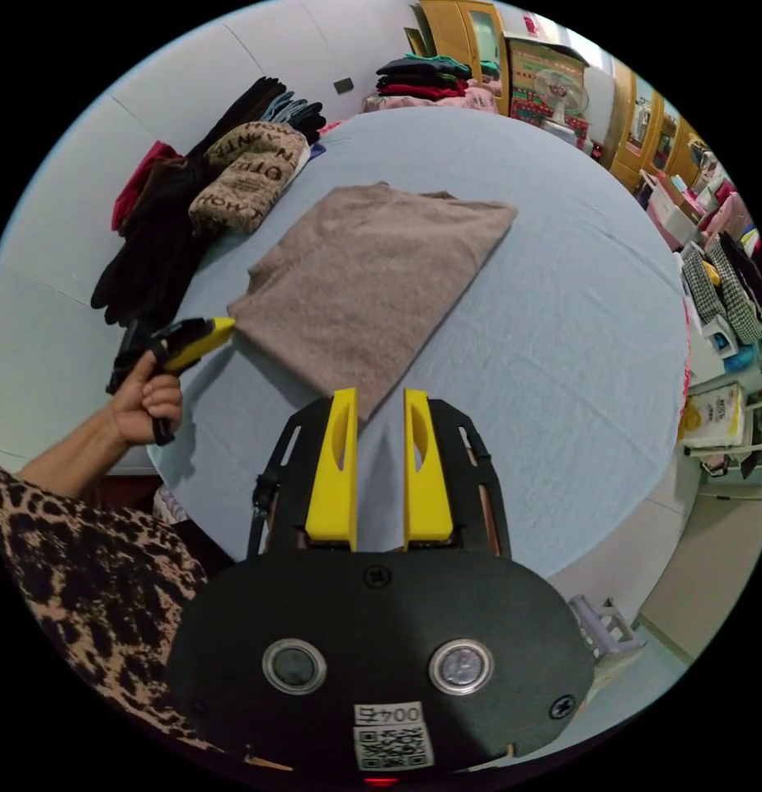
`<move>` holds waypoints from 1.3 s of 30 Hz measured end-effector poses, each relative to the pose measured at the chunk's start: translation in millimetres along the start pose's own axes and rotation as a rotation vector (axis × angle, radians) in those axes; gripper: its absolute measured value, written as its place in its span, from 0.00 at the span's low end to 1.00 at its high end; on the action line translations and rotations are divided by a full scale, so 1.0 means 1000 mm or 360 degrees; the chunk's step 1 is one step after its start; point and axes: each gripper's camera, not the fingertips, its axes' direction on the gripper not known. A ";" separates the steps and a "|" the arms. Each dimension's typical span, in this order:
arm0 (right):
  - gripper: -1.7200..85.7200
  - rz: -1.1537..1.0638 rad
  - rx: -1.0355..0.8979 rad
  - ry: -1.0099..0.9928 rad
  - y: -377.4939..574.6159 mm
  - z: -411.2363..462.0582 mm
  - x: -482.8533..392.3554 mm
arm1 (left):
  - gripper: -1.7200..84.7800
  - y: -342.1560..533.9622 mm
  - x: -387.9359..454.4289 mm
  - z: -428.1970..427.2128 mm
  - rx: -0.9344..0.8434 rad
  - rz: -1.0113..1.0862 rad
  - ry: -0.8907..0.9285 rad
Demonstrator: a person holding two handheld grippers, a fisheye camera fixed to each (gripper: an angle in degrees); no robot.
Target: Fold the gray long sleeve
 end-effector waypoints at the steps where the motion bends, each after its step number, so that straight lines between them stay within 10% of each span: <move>1: 0.13 -0.0009 0.0006 0.0035 0.012 0.003 -0.011 | 0.03 0.001 0.004 0.000 0.0005 -0.0007 0.0014; 27: 0.07 -0.0230 0.0198 0.0447 0.038 -0.038 -0.145 | 0.03 0.035 0.081 0.029 -0.0044 0.0110 -0.0069; 39: 0.14 -0.0243 -0.0208 0.0260 0.007 -0.030 -0.131 | 0.04 0.072 0.044 0.100 -0.0139 0.0158 -0.0331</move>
